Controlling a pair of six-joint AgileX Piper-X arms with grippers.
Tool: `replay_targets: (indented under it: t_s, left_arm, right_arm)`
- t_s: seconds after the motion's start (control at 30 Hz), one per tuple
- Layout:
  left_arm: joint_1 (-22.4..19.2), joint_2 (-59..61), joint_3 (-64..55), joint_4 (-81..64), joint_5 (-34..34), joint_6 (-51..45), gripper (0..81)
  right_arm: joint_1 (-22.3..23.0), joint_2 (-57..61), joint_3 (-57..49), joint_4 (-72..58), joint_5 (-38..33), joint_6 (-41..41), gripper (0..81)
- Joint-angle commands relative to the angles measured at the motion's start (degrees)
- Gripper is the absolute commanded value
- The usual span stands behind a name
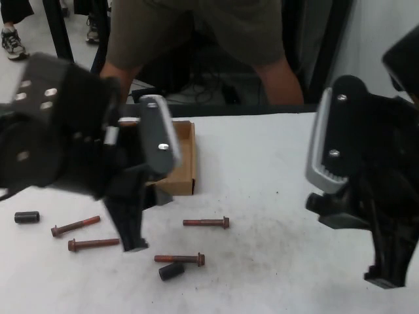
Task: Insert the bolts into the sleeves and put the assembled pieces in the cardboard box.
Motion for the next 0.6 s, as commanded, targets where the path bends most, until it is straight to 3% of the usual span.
replay_targets:
  t_s: [0.0, 0.1, 0.57]
  left_arm:
    - [-0.68, 2.29, -2.17, -0.36, 1.94, 2.86, 33.2]
    - [-0.68, 5.50, -4.07, 0.18, 4.56, 5.08, 33.2]
    - [-1.47, 14.43, -6.69, 8.73, 4.84, 11.96, 32.8]
  right_arm:
    - [-1.81, -1.66, 0.67, 0.22, -2.62, 0.19, 0.0]
    - [-3.13, -2.01, 0.65, 0.22, -3.71, -0.38, 0.0]
    - [-4.42, -2.09, 0.99, -2.47, -6.25, -0.37, 0.0]
